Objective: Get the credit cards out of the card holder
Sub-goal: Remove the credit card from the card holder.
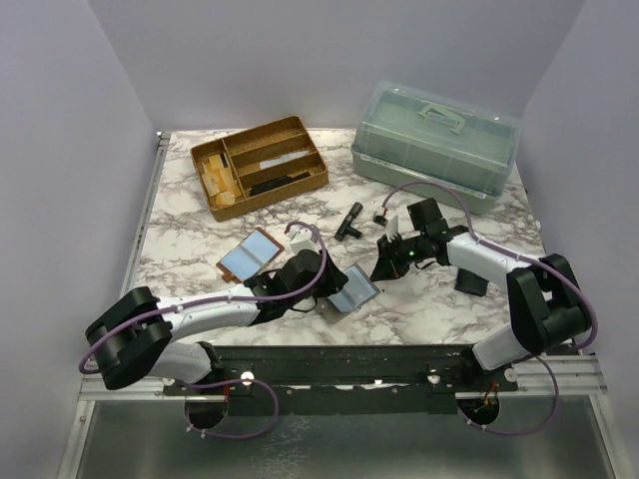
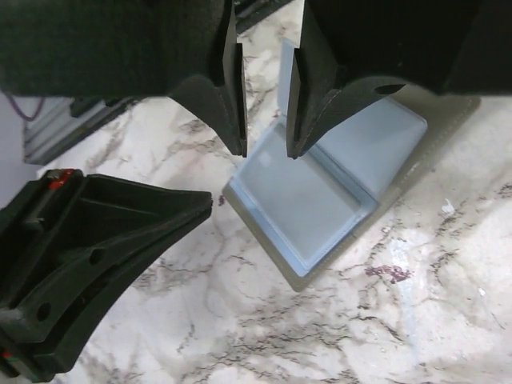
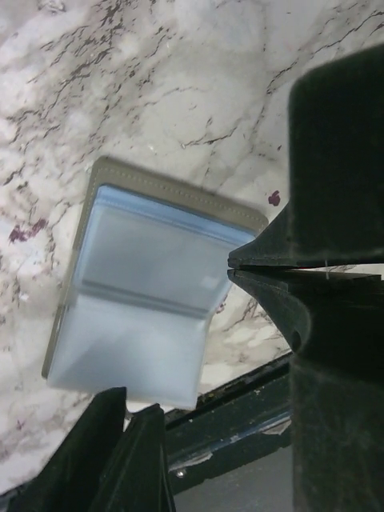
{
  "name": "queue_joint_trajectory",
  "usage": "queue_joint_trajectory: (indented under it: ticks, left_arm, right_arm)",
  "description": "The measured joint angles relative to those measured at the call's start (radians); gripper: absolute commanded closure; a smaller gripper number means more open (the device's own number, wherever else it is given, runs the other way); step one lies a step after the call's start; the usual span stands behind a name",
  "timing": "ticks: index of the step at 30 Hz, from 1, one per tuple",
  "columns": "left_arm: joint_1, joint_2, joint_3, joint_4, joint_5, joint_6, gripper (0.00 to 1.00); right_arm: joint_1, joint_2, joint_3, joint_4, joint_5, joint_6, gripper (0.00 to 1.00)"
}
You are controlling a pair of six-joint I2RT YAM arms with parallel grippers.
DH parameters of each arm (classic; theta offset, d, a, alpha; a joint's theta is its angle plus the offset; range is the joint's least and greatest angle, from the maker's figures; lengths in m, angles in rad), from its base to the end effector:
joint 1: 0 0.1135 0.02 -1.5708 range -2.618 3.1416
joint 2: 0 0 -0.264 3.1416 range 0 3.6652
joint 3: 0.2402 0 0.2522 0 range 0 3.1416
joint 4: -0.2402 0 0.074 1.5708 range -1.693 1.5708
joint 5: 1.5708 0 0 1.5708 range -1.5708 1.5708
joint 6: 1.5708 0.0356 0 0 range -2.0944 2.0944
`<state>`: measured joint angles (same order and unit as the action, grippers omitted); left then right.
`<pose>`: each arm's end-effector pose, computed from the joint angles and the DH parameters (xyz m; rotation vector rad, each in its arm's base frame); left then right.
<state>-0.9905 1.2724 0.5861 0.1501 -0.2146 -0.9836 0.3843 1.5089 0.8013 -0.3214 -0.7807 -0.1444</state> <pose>0.1508 -0.2161 0.2014 -0.1295 2.2403 -0.9304 0.2502 0.1282 0.1783 -0.9246 2.3276 1.0992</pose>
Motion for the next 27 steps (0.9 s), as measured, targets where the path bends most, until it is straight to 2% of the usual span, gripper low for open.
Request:
queue_joint_trajectory:
  ticks: [7, 13, 18, 27]
  left_arm:
    - [0.0, 0.091, -0.006, 0.013, -0.04, -0.056, 0.8]
    - [0.0, 0.145, -0.055, 0.015, -0.049, -0.112, 0.86]
    - [0.0, 0.174, -0.071, 0.025, -0.052, -0.15, 0.86]
    - [0.0, 0.184, -0.082, 0.058, -0.055, -0.182, 0.87]
  right_arm:
    - [0.075, 0.053, 0.009, 0.006, 0.113, 0.018, 1.0]
    - [0.101, 0.079, 0.045, 0.02, 0.211, 0.023, 1.0]
    - [0.12, 0.093, 0.045, 0.027, 0.291, 0.021, 1.0]
    - [0.163, 0.12, 0.048, 0.029, 0.336, 0.0, 1.0]
